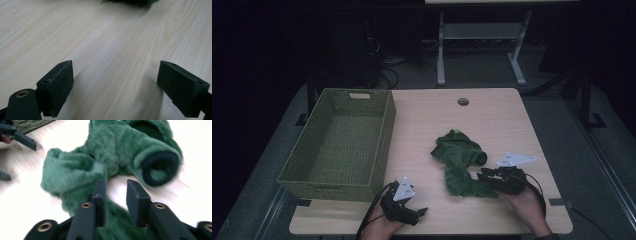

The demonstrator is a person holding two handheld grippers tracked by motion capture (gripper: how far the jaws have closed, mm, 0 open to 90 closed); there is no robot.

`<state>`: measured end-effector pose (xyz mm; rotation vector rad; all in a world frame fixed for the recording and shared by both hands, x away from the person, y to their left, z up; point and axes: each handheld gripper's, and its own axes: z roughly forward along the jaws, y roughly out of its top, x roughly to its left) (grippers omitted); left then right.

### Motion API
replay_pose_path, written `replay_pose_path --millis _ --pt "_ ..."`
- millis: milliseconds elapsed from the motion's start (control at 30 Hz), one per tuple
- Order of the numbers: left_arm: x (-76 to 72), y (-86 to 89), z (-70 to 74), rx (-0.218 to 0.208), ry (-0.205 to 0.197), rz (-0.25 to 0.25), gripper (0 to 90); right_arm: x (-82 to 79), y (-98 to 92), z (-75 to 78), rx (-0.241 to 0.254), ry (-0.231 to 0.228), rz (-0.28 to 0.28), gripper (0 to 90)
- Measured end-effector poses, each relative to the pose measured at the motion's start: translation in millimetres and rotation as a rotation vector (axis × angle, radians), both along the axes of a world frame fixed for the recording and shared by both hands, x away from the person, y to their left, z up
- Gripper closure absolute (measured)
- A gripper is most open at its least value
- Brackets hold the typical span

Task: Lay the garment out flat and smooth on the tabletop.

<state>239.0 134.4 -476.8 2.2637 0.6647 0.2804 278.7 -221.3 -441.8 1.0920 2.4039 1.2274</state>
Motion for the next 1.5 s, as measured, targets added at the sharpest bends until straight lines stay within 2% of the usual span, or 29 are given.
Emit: replay_pose_path --millis 67,167,233,333,500,700,933,1100,1333,1500 --pt "0.1 0.0 -0.1 -0.001 0.000 0.000 13.5 -4.8 -8.8 -1.3 -0.006 0.005 -0.005 63.5" --pt "0.4 0.2 0.0 -0.002 0.001 -0.002 13.6 -12.2 -19.8 -6.6 -0.021 0.019 -0.017 62.8" --pt "1.3 0.6 0.0 0.000 -0.002 -0.008 13.8 -16.6 -26.8 -9.6 -0.035 0.012 -0.028 62.8" --pt "1.5 0.4 0.0 -0.001 -0.001 -0.009 13.7 -22.2 -37.3 -10.3 -0.025 0.016 -0.035 62.2" --pt "1.5 0.3 0.1 0.000 -0.001 -0.008 13.7 -35.4 -51.8 -9.3 -0.036 -0.011 -0.050 57.7" --pt "1.5 0.4 0.0 0.001 -0.003 -0.008 13.7 -42.3 -59.8 -18.0 -0.051 -0.017 -0.040 58.0" --pt "1.2 0.1 -0.2 -0.004 -0.002 -0.004 13.7 -41.3 -63.1 -23.1 -0.024 0.008 -0.009 59.2" --pt "1.2 0.1 -0.2 -0.005 -0.002 -0.004 13.6 -39.0 -61.2 -26.7 -0.006 0.033 0.025 61.8" --pt "1.3 0.1 -0.2 -0.005 -0.002 -0.005 13.6 -35.3 -58.7 -32.3 -0.005 0.093 0.044 64.8" --pt "1.3 0.1 -0.2 -0.004 -0.002 -0.005 13.6 -33.6 -59.7 -32.9 -0.002 0.102 0.059 81.1"
